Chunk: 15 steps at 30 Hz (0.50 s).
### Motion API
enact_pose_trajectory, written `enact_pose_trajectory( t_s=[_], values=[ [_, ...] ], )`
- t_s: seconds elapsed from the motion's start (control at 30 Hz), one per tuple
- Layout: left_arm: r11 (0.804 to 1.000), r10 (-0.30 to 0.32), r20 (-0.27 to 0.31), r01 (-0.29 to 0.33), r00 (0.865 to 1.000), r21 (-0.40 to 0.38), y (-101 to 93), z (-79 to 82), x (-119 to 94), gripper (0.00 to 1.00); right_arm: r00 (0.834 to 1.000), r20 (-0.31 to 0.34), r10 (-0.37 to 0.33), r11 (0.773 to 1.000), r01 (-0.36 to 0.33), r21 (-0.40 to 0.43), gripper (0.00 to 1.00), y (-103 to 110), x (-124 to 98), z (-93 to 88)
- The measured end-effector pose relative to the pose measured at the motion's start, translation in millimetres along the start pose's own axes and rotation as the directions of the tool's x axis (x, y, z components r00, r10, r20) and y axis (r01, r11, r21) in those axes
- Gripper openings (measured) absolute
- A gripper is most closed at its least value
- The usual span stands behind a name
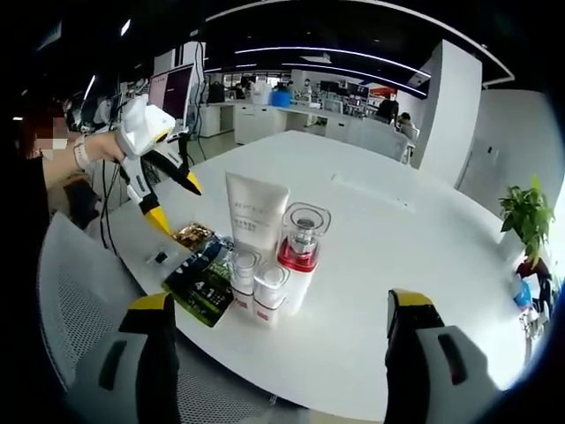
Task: Arrange the skincare products in the storage area until every visible bottle or jar stands upright without overlapping.
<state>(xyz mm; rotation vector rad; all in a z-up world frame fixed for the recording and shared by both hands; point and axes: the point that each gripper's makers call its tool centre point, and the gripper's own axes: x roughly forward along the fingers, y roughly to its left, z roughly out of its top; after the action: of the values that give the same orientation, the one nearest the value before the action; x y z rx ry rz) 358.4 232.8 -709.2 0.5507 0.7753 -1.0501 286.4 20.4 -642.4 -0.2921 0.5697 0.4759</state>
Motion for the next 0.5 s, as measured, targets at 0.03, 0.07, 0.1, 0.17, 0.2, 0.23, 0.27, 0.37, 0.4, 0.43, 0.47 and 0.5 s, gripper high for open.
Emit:
enact_pose_trajectory(
  t_s=[0.03, 0.07, 0.1, 0.17, 0.2, 0.23, 0.27, 0.37, 0.4, 0.43, 0.47, 0.5],
  values=[
    [1.0, 0.008, 0.01, -0.008, 1.0, -0.007, 0.5, 0.9, -2, 0.68, 1.0, 0.0, -0.001, 1.0, 0.001, -0.002, 0.99, 0, -1, 0.1],
    [1.0, 0.008, 0.019, -0.008, 1.0, -0.015, -0.9, 1.5, -6, 0.69, 1.0, 0.001, -0.003, 1.0, 0.003, -0.002, 0.99, -1, -2, 0.2],
    [1.0, 0.001, 0.036, 0.0, 0.999, -0.026, -3.6, 3.6, -9, 0.69, 1.0, 0.001, -0.005, 1.0, 0.005, -0.003, 0.99, -1, -2, 0.2],
    [0.997, -0.005, 0.089, 0.011, 0.996, -0.07, -9.7, 10.7, -13, 0.71, 1.0, -0.001, -0.005, 1.0, 0.005, -0.002, 0.99, -1, -3, -0.8],
    [0.997, 0.004, 0.122, 0.006, 0.993, -0.083, -11.3, 15.3, -17, 0.73, 1.0, -0.001, -0.006, 1.0, 0.006, -0.001, 0.99, -1, -3, -1.4],
    [0.996, 0.009, 0.129, 0.003, 0.992, -0.09, -12.2, 16.0, -19, 0.74, 1.0, -0.002, -0.005, 1.0, 0.005, 0.0, 1.0, -1, -3, -1.8],
    [0.996, 0.021, 0.135, -0.008, 0.991, -0.094, -14.5, 18.6, -22, 0.75, 1.0, -0.001, -0.005, 1.0, 0.005, 0.004, 1.0, -1, -3, -1.8],
    [0.994, 0.064, 0.155, -0.048, 0.986, -0.102, -13.9, 21.3, -30, 0.79, 1.0, -0.001, -0.003, 1.0, 0.003, 0.002, 1.0, -1, -4, -1.6],
    [0.993, 0.077, 0.164, -0.06, 0.983, -0.106, -13.7, 21.8, -34, 0.8, 1.0, -0.003, -0.005, 1.0, 0.005, -0.002, 1.0, -1, -4, -1.5],
    [0.991, 0.087, 0.173, -0.069, 0.981, -0.112, -13.4, 22.4, -37, 0.8, 1.0, -0.002, -0.005, 1.0, 0.005, -0.004, 1.0, -1, -3, -1.1],
    [0.99, 0.097, 0.179, -0.077, 0.979, -0.117, -12.7, 22.4, -39, 0.8, 1.0, 0.003, -0.002, 1.0, 0.002, -0.001, 1.0, -1, -3, -0.1],
    [0.988, 0.111, 0.181, -0.089, 0.977, -0.128, -11.8, 21.5, -42, 0.8, 1.0, 0.007, 0.002, 1.0, -0.002, 0.003, 1.0, 0, -3, 0.6]
  ],
)
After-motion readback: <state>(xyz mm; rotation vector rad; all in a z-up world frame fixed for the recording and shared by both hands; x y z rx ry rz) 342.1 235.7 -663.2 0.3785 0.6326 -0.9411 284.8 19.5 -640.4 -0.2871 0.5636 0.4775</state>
